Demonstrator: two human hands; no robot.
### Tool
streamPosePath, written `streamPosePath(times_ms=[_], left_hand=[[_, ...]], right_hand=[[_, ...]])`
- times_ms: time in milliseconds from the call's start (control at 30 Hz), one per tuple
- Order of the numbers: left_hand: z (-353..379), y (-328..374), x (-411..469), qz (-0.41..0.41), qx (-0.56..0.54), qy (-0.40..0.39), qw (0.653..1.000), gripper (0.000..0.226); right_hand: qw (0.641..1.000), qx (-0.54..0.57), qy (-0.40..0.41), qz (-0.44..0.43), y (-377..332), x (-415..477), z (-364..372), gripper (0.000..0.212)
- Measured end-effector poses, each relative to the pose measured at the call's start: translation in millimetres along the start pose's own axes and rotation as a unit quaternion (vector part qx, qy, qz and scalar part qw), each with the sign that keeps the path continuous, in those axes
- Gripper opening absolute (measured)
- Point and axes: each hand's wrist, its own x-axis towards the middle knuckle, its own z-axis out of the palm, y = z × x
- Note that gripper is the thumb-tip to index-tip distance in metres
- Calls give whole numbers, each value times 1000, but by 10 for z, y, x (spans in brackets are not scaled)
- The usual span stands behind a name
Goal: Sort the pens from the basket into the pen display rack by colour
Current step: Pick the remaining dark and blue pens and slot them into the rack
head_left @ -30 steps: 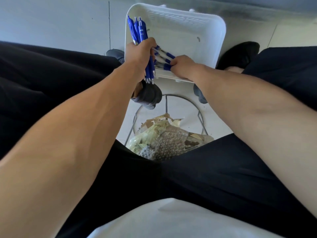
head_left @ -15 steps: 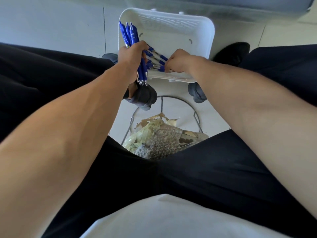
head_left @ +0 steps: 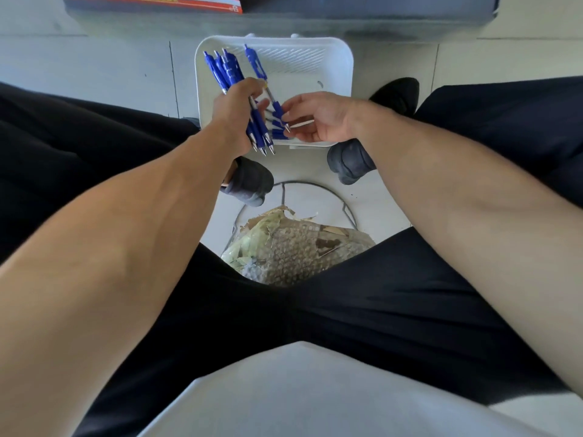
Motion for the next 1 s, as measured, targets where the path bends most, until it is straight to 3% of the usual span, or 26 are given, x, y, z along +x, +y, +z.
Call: streamPosePath(times_ms=[167, 267, 367, 433, 533, 633, 833, 1000], left_hand=[[57, 15, -32, 40, 73, 25, 996, 10], [16, 1, 30, 41, 64, 39, 996, 17], [-39, -6, 74, 20, 47, 52, 997, 15], [-59, -10, 89, 10, 40, 53, 998, 11], [-74, 0, 131, -11, -12, 37, 999, 9], [-90, 20, 185, -22, -60, 32, 997, 10], [-179, 16, 320, -32, -32, 32, 998, 10], [-204, -13, 378, -47, -31, 35, 998, 13]], right_hand=[[999, -29, -18, -5, -22, -59, 81, 13], [997, -38, 64, -22, -29, 48, 82, 10], [951, -255, 171, -37, -21, 156, 29, 16], [914, -369, 168, -25, 17, 209, 21, 25], [881, -448, 153, -15, 75, 344, 52, 36], [870, -478, 120, -6, 129, 507, 87, 42], [845, -523, 112, 5, 209, 835, 107, 57], [833, -545, 90, 26, 237, 915, 198, 44]])
